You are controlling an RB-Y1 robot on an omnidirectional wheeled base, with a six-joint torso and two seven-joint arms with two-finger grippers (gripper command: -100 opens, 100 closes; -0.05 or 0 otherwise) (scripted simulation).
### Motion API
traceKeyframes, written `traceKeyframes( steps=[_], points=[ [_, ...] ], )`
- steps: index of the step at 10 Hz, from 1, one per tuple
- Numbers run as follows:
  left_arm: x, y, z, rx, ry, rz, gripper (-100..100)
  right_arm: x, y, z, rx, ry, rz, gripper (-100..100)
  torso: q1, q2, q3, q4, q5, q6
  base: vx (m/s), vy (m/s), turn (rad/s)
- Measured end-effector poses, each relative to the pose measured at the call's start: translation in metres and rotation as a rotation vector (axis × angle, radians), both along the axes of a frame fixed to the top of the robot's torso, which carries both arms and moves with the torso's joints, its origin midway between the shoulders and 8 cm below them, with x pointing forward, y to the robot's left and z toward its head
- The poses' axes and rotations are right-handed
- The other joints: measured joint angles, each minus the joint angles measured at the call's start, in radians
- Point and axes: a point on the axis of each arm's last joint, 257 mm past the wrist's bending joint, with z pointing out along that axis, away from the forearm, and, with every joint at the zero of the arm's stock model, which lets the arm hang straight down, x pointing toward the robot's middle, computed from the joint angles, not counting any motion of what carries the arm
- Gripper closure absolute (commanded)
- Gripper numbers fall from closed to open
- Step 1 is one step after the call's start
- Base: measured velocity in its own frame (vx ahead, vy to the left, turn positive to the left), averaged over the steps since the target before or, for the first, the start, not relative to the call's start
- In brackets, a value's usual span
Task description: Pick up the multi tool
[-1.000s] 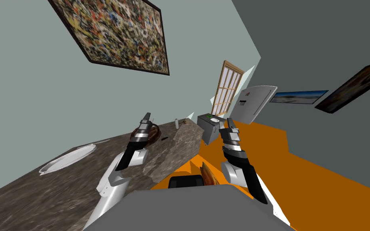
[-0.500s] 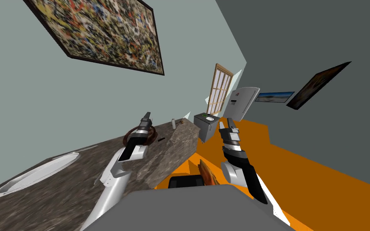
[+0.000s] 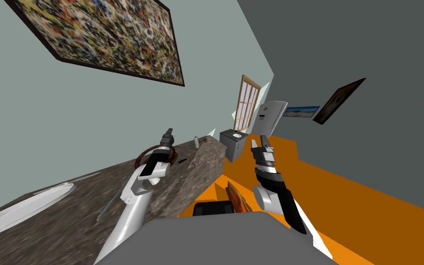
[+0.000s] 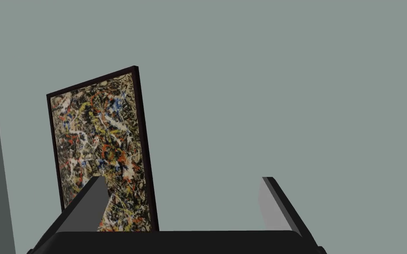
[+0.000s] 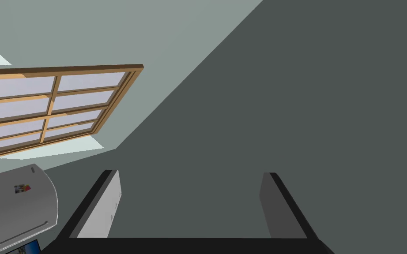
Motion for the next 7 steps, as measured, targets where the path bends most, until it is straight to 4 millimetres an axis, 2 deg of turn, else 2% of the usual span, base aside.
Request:
traceKeyframes(
  steps=[4,6,7],
  points=[
    [0.016,0.022,-0.013,-0.044,0.076,0.045,-100,0.0,0.0,0.0,0.0,0.0,0.0,0,0.0,0.0,0.0,0.0,0.0,-0.001,-0.014,-0.004,-0.088],
    [0.022,0.03,-0.016,-0.066,0.107,0.065,-100,0.0,0.0,0.0,0.0,0.0,0.0,0,0.0,0.0,0.0,0.0,0.0,0.0,-0.015,-0.002,-0.175],
    [0.025,0.036,-0.021,-0.081,0.13,0.077,-100,0.0,0.0,0.0,0.0,0.0,0.0,0,0.0,0.0,0.0,0.0,0.0,-0.001,-0.015,-0.013,0.008]
  ],
)
